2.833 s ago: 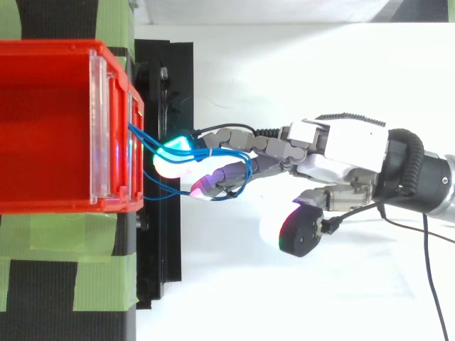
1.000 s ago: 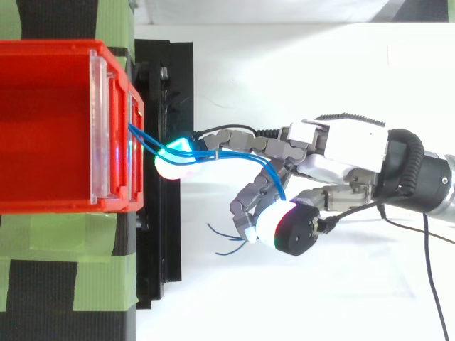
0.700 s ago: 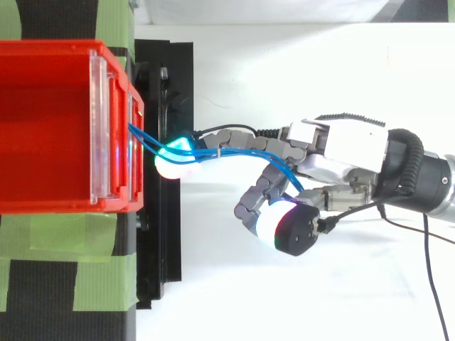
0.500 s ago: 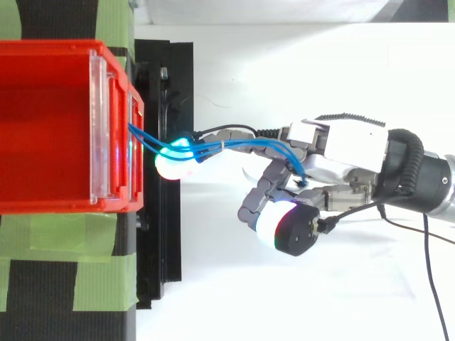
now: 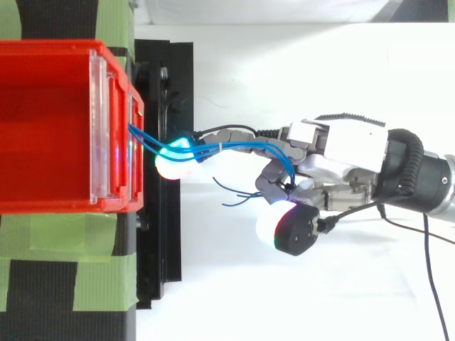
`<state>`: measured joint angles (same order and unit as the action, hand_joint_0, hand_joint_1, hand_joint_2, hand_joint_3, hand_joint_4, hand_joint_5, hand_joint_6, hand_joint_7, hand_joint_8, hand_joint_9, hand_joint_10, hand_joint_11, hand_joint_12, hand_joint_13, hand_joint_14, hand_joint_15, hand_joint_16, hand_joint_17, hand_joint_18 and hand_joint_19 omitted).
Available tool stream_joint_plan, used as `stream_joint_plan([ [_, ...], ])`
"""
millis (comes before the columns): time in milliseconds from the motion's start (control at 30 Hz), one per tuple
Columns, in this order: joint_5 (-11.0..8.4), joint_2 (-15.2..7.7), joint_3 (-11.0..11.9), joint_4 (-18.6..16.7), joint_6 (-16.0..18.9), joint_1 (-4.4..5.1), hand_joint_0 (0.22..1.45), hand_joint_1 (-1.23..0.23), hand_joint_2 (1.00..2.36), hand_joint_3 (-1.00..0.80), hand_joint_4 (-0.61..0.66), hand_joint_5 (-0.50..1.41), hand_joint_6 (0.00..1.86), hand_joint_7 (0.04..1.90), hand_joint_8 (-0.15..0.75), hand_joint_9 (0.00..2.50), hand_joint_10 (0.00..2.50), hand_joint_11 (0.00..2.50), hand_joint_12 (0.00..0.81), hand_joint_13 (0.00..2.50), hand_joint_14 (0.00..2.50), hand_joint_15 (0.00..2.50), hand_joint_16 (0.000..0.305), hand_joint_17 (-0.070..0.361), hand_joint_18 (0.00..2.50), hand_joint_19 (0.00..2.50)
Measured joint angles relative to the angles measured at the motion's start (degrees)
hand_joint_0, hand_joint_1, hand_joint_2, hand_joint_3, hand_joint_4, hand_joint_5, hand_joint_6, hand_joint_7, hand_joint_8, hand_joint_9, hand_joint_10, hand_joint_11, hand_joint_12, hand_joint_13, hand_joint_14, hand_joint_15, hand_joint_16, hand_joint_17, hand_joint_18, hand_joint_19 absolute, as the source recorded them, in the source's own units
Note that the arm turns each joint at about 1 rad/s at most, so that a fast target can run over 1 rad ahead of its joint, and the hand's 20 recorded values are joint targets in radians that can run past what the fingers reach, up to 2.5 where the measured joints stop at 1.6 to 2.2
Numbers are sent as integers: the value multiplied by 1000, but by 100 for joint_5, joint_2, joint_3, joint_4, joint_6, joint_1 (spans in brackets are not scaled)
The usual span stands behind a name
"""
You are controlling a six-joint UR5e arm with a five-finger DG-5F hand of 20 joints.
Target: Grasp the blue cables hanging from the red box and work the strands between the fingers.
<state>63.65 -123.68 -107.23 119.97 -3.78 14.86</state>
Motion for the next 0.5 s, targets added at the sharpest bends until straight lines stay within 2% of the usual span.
stream_joint_plan([
  [33,1,0,0,0,0,0,671,-539,1000,-1000,289,-148,7,702,394,914,2162,1968,473,980,2500,1312,66,149,1259,941],
  [67,2,1,0,0,0,0,670,-540,1000,-1000,297,-127,8,728,400,867,2442,1990,474,976,2500,1327,66,150,1242,868],
  [100,3,0,0,0,0,0,670,-541,1000,-1000,295,-127,8,731,398,855,2500,1988,476,976,2500,1322,66,149,1238,839],
  [267,3,1,0,1,0,0,669,-548,1000,-1000,310,-78,11,810,409,789,2500,2140,502,993,2500,1374,66,149,1210,629],
  [500,3,2,0,-2,0,1,668,-553,1000,-1000,338,-37,12,853,416,782,2500,2262,521,1038,2500,1436,67,151,1217,560],
])
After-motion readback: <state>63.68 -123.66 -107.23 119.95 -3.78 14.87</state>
